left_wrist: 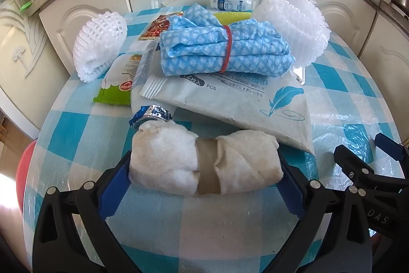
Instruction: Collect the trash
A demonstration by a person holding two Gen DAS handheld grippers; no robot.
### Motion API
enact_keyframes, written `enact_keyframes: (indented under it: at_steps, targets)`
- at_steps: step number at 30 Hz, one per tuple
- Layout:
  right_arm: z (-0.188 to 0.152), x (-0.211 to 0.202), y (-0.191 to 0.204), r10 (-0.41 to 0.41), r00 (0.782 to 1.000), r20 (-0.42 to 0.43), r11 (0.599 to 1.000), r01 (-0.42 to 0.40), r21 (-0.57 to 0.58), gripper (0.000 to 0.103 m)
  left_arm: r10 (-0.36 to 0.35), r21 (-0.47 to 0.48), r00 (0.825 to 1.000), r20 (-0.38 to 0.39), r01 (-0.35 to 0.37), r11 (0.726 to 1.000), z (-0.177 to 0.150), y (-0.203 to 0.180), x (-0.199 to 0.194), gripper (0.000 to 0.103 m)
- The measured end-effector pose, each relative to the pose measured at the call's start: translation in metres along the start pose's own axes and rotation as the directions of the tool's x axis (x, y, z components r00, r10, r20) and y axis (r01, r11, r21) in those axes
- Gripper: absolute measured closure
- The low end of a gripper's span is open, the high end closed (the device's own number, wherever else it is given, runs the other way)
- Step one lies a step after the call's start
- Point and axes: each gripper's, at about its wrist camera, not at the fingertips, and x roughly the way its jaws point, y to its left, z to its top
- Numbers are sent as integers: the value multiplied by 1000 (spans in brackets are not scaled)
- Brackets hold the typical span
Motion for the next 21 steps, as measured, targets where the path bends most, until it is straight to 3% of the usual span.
enact_keyframes:
  at_steps: [12, 15, 21]
  targets:
    - [-22, -20, 6, -5, 1000, -11, 1000, 5, 4, 4, -60, 63, 998, -7, 61, 996, -15, 5, -15, 4]
    - [-35, -28, 5, 10, 1000, -2, 1000, -10, 19, 4, -89, 51, 996, 20, 88, 995, -41, 21, -40, 4]
    - [-45, -69, 9, -9, 997, 76, 1000, 7, 23, 4, -102, 57, 990, 95, 97, 994, -48, 41, -81, 4]
